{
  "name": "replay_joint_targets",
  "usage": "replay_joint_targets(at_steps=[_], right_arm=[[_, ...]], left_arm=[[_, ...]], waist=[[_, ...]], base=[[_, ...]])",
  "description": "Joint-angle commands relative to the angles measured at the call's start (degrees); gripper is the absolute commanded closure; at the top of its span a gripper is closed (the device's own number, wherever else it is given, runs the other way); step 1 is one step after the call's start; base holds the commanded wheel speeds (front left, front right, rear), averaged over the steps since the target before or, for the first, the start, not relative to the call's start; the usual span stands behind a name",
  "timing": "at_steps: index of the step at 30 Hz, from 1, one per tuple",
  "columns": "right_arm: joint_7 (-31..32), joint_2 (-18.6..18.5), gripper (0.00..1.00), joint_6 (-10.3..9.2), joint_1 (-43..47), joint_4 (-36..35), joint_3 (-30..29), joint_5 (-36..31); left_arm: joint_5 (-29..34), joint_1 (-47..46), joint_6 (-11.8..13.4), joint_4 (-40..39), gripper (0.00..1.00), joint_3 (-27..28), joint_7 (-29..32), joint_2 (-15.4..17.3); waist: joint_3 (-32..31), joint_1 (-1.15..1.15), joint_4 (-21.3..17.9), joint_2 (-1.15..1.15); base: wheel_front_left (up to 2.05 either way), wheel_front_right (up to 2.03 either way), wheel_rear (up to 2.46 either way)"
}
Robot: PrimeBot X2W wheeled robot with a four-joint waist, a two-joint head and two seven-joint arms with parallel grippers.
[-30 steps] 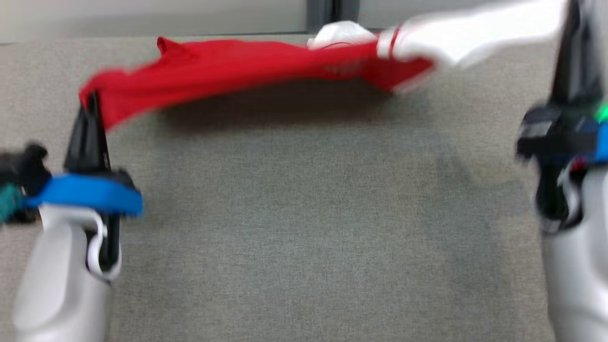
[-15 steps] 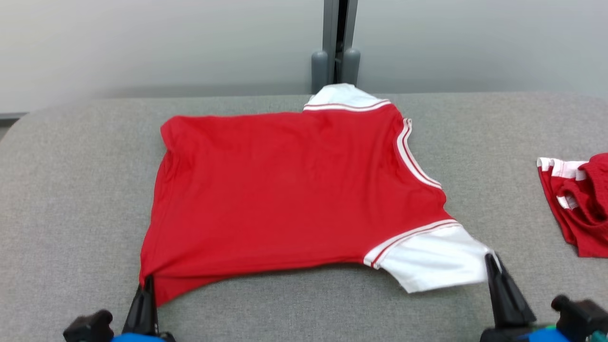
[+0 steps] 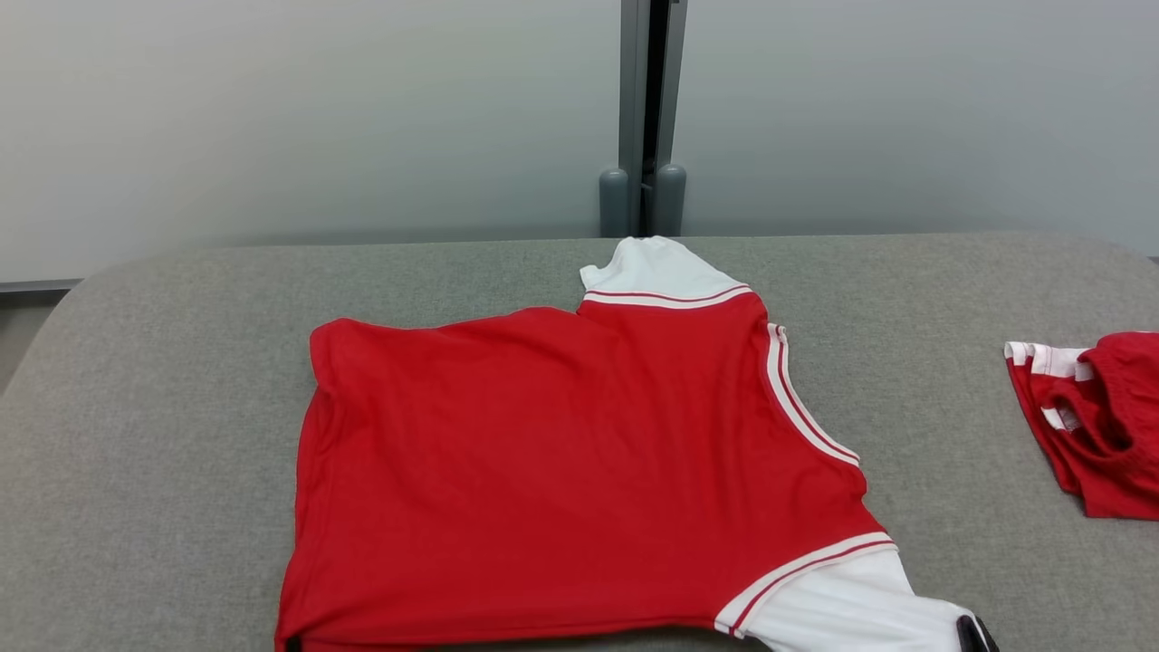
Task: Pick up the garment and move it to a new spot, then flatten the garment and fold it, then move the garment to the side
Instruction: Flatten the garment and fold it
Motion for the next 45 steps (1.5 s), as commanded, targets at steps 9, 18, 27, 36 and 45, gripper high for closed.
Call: replay_joint_targets(at_steps=[9, 18, 27, 36, 45], right_arm=[[-0.2, 1.4, 1.0, -0.01, -10.7, -2.3, -1.2, 0.6], [-0.2, 0.6, 1.0, -0.01, -25.1, 4.5, -1.1, -2.1], [-0.2, 0.2, 1.0, -0.01, -38.7, 13.7, 0.3, -6.9], [-0.2, 0.1, 1.0, -0.01, -46.2, 18.7, -0.8, -12.4], [-0.2, 1.5, 0.0, -0.01, -47.0, 18.4, -3.3, -18.6]], left_arm=[[0.8, -7.4, 0.1, -6.1, 1.0, -3.9, -0.1, 0.6], [-0.6, -15.1, 0.1, -3.4, 1.0, -5.9, -0.2, 1.1], [-1.7, -23.1, 0.1, 1.2, 1.0, -7.6, -0.1, 2.4], [-2.6, -28.5, 0.1, 4.0, 1.0, -7.8, -0.1, 2.7], [0.2, -29.0, 0.1, 3.8, 0.0, -6.0, -0.1, 2.1]], waist=[[2.3, 0.01, 1.6, 0.0], [6.5, 0.01, 2.6, 0.0], [11.5, 0.01, 3.5, 0.0], [14.8, 0.01, 4.0, 0.0], [15.6, 0.01, 4.0, 0.0]], base=[[0.0, 0.0, 0.0], [0.0, 0.0, 0.0], [0.0, 0.0, 0.0], [0.0, 0.0, 0.0], [0.0, 0.0, 0.0]])
